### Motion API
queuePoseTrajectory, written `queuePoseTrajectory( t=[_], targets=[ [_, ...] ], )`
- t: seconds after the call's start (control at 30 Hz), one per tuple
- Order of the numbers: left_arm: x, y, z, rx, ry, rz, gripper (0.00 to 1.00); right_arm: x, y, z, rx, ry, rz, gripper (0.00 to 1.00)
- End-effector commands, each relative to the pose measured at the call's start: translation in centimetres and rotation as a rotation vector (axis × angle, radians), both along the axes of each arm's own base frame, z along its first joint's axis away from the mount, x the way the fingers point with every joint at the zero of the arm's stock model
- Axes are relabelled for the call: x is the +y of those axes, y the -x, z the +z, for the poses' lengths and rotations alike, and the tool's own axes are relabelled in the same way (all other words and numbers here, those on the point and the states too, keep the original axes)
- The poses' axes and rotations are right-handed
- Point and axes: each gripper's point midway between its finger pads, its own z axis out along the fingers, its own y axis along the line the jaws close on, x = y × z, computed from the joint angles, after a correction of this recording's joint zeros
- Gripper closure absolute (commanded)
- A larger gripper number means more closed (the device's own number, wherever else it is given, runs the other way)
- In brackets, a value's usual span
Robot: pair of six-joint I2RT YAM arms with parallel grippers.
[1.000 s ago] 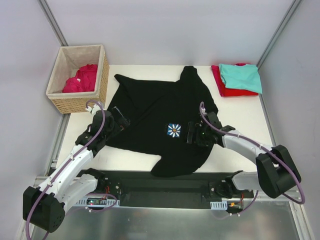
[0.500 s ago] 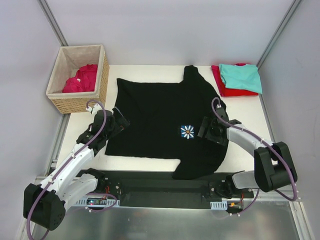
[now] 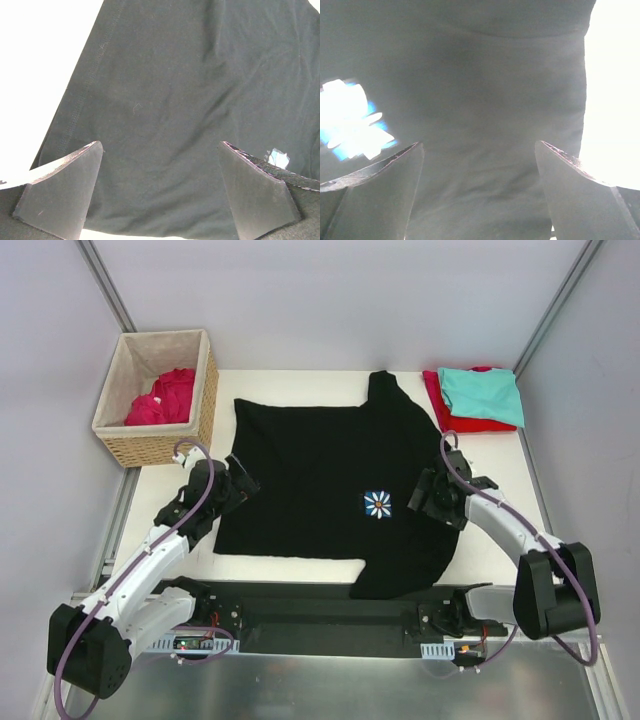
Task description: Fold and stack the t-shirts
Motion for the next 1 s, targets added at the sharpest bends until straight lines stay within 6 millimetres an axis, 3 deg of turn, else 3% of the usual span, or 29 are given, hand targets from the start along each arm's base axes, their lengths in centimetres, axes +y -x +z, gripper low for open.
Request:
queuePoseTrajectory(
  t=[0.0, 0.03, 0.1, 0.3, 0.33, 0.37, 0.4, 0.43, 0.7, 0.97],
  targets=[
    [-0.2, -0.7, 1.1, -0.026, -0.012, -0.012, 0.01, 4.2, -3.1, 5.0, -0.17, -0.075, 0.149, 0.03],
    [-0.5, -1.1, 1.2, -0.021, -0.013, -0.02, 0.01, 5.3, -4.8, 6.6, -0.215, -0.093, 0.17, 0.03],
    [-1.6, -2.2, 2.1, -0.049, -0.011, -0.082, 0.01, 6.6, -6.1, 7.1, -0.215, -0.126, 0.208, 0.04],
    [-6.1, -6.8, 2.8, -0.047, 0.035, -0.249, 0.01, 11.8, -11.2, 6.7, -0.231, -0.296, 0.285, 0.03],
    [-6.9, -7.4, 1.7, -0.02, 0.049, -0.272, 0.01, 12.7, -11.8, 6.7, -0.235, -0.331, 0.303, 0.03],
    [-7.3, -7.8, 1.2, -0.014, 0.062, -0.282, 0.01, 13.1, -12.1, 5.4, -0.204, -0.339, 0.304, 0.03],
    [-7.9, -8.7, 1.3, -0.034, 0.081, -0.289, 0.01, 13.6, -12.7, 5.4, -0.209, -0.35, 0.314, 0.03],
    [-8.5, -9.2, -0.2, 0.001, 0.089, -0.302, 0.01, 13.9, -12.9, 5.0, -0.2, -0.362, 0.321, 0.03],
    [-9.8, -10.2, -5.9, 0.125, 0.131, -0.288, 0.01, 13.7, -13.0, 1.5, -0.116, -0.341, 0.3, 0.03],
    [-10.1, -12.0, -9.0, 0.183, 0.108, -0.281, 0.01, 12.3, -14.0, -1.5, -0.054, -0.321, 0.232, 0.03]
  ],
)
